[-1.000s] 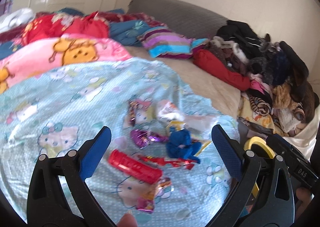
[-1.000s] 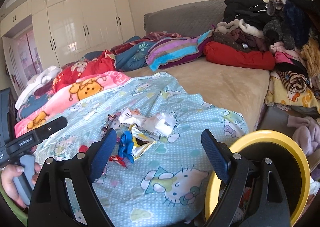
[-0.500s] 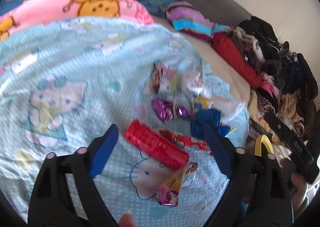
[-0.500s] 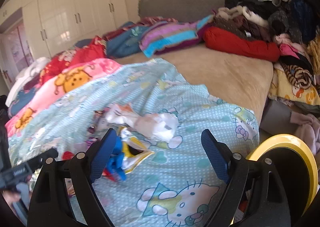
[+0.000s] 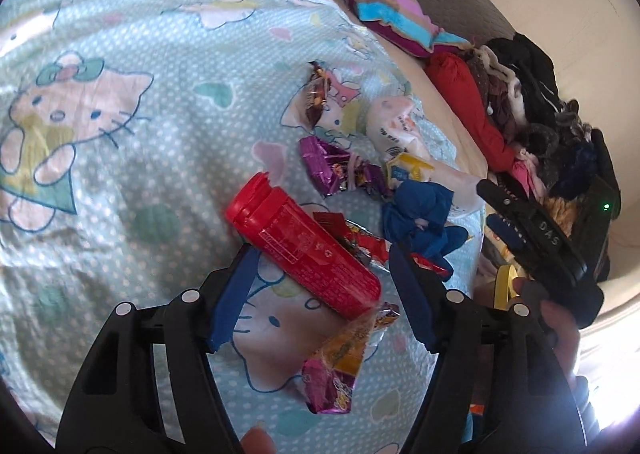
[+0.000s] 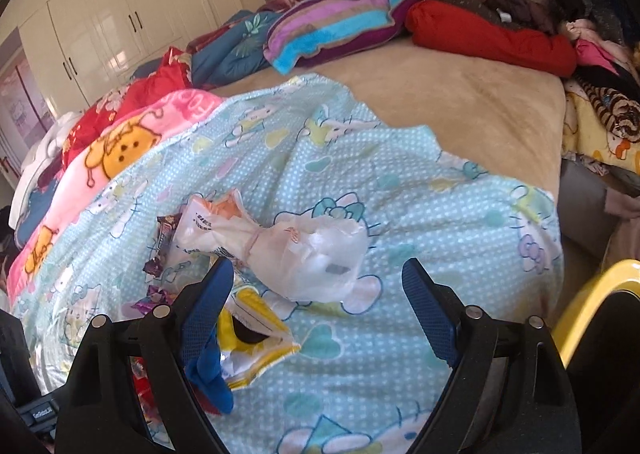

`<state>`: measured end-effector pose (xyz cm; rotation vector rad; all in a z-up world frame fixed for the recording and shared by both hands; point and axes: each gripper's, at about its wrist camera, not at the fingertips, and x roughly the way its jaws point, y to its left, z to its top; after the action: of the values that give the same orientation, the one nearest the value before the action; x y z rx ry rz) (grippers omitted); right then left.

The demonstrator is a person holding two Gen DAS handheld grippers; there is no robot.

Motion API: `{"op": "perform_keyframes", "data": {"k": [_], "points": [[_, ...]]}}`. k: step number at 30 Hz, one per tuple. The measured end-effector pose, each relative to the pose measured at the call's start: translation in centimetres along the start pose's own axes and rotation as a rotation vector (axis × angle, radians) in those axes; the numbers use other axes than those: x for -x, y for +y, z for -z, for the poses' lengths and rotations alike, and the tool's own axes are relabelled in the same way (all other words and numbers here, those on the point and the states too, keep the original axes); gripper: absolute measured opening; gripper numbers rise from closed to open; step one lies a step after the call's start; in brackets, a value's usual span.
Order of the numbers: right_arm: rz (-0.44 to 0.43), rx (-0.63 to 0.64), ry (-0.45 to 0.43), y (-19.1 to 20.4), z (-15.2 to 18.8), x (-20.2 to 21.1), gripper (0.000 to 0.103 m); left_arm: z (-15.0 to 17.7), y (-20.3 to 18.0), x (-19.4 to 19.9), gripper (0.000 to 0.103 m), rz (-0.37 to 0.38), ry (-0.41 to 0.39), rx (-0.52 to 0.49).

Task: Collect trash
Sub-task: 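Grasp the red plastic tube with the left tool while the right tool grasps the white plastic bag, then lift the red tube with the left tool while the right tool carries the white bag over the bin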

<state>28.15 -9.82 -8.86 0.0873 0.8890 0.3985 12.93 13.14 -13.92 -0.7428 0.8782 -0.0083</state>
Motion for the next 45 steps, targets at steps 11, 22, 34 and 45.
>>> {"op": "perform_keyframes", "data": {"k": [11,22,34,45], "points": [[-0.012,-0.074,-0.014,-1.0,0.9,-0.2,0.028,-0.5,2.9,-0.2,0.042,0.082,-0.009,0.163],[0.004,-0.065,-0.198,-2.3,2.2,7.9,0.027,-1.2,4.2,-0.6,0.031,0.096,-0.032,0.248],[0.047,-0.087,-0.233,-3.7,5.9,12.5,0.027,-3.0,0.7,3.6,0.026,0.055,-0.162,0.075],[0.016,-0.069,-0.229,-2.9,7.2,14.7,0.027,-3.5,-4.2,7.6,0.025,0.047,-0.268,-0.112]]}}
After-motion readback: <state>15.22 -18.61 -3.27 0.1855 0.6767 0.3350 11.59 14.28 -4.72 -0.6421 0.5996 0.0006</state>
